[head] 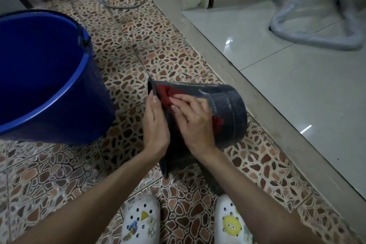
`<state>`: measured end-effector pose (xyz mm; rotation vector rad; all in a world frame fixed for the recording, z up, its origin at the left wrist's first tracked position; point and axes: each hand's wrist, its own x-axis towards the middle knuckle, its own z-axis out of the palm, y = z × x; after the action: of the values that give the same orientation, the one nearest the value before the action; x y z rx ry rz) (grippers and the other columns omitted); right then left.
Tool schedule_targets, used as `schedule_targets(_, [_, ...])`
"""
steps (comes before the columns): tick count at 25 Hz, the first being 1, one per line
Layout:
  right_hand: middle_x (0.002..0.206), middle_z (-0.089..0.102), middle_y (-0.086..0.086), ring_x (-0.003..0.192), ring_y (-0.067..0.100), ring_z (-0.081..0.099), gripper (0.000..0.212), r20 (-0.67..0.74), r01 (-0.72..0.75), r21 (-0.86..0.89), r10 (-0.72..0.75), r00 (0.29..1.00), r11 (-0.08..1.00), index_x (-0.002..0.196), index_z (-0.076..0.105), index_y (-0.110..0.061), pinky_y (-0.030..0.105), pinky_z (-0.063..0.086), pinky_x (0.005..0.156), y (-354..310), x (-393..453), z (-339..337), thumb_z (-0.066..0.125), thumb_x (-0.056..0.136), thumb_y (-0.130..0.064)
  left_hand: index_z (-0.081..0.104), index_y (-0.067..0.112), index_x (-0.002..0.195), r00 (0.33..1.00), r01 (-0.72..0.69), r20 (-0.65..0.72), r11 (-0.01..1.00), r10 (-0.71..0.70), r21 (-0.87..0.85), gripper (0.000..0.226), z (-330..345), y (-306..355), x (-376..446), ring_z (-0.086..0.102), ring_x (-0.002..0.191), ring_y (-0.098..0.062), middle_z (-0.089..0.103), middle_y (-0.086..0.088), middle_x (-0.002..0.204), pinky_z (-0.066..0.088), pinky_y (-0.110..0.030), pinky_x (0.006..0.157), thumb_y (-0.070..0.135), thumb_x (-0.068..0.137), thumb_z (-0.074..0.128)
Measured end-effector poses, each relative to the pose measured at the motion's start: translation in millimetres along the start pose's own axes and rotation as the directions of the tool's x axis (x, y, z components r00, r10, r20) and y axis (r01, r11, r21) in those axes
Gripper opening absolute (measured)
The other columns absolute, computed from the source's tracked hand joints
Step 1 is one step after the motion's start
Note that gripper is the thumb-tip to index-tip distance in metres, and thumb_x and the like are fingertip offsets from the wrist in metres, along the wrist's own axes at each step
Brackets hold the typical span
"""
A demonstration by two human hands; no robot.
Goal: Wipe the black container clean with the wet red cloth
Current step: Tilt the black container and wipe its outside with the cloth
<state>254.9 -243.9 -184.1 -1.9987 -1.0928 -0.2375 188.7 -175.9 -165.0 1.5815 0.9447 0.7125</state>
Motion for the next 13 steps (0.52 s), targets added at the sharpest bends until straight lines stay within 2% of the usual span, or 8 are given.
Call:
schedule_targets(2, [0.115,0.065,-0.004,0.102,0.020,0.049,0.030,-0.036,-0.159,-0.084,0.156,0.987,0.984,0.116,0.067,-0.018,0.028,0.035,0.085,39.9,12.6,-11.9,0.049,0.095,-0.030,0.037,0.022,0.143,0.999,0.023,0.036,1.000,-0.023,0.003,0.042,-0.4,0.9,-3.4,0.045,0.097,0.030,0.050,0.027,0.113,0.037,0.002,0.083,0.032,0.105,0.022])
schedule_targets(3, [0.116,0.063,-0.003,0.105,0.019,0.047,0.032,-0.057,-0.303,-0.111,0.299,0.953,0.946,0.118,0.065,-0.018,0.027,0.032,0.086,64.2,19.6,-22.2,0.046,0.096,-0.031,0.036,0.022,0.144,0.999,0.019,0.033,0.999,-0.020,0.033,0.042,0.1,1.3,-2.3,0.042,0.093,0.034,0.046,0.032,0.109,0.035,0.006,0.082,0.031,0.105,0.023])
schedule_targets(4, [0.118,0.062,0.000,0.108,0.020,0.044,0.033,-0.073,-0.448,-0.144,0.442,0.894,0.883,0.120,0.064,-0.017,0.027,0.031,0.087,89.9,25.7,-34.5,0.045,0.097,-0.031,0.038,0.020,0.143,1.000,-0.002,0.019,0.999,0.001,0.050,0.042,1.2,3.4,-1.1,0.044,0.098,0.030,0.048,0.030,0.112,0.037,0.002,0.088,0.031,0.105,0.024])
schedule_targets(6, [0.118,0.062,0.008,0.110,0.026,0.044,0.032,-0.110,-0.601,-0.185,0.591,0.799,0.777,0.120,0.065,-0.013,0.028,0.033,0.089,116.8,36.5,-57.5,0.046,0.098,-0.026,0.043,0.018,0.141,0.998,-0.066,-0.001,0.996,0.066,0.059,0.042,2.2,5.7,1.0,0.052,0.112,0.007,0.057,0.013,0.125,0.044,-0.025,0.102,0.032,0.105,0.026])
schedule_targets(7, [0.118,0.062,0.008,0.111,0.027,0.045,0.030,-0.123,-0.594,-0.173,0.581,0.804,0.786,0.119,0.065,-0.012,0.026,0.033,0.088,112.9,40.5,-60.5,0.048,0.098,-0.023,0.042,0.018,0.141,0.995,-0.098,0.006,0.993,0.098,0.065,0.042,3.1,6.2,-0.1,0.054,0.113,0.002,0.060,0.007,0.126,0.046,-0.029,0.101,0.031,0.104,0.026])
schedule_targets(10, [0.117,0.058,-0.006,0.112,0.013,0.044,0.027,-0.022,-0.315,-0.003,0.315,0.949,0.949,0.119,0.064,-0.017,0.011,0.027,0.087,41.9,34.1,-36.2,0.050,0.097,-0.023,0.030,0.016,0.149,0.987,-0.159,0.043,0.977,0.154,0.139,0.045,-1.4,-4.7,-8.0,0.054,0.081,0.023,0.054,0.025,0.090,0.045,-0.001,0.076,0.023,0.105,0.027])
schedule_targets(11, [0.118,0.058,-0.006,0.111,0.012,0.043,0.027,0.027,-0.192,0.033,0.191,0.981,0.981,0.120,0.064,-0.017,0.011,0.029,0.090,15.4,23.2,-23.9,0.050,0.097,-0.022,0.024,0.017,0.151,0.984,-0.174,0.065,0.969,0.165,0.174,0.047,-4.7,-8.7,-12.1,0.051,0.073,0.026,0.045,0.031,0.085,0.041,0.003,0.068,0.021,0.105,0.027])
schedule_targets(13, [0.120,0.060,0.000,0.105,0.014,0.044,0.029,0.061,-0.046,-0.010,0.046,0.997,0.999,0.121,0.064,-0.015,0.017,0.034,0.091,-1.0,1.0,-4.6,0.051,0.096,-0.022,0.015,0.024,0.153,0.975,-0.210,0.112,0.956,0.190,0.204,0.049,-11.3,-17.4,-19.1,0.052,0.071,0.025,0.041,0.038,0.091,0.041,0.001,0.065,0.021,0.105,0.026])
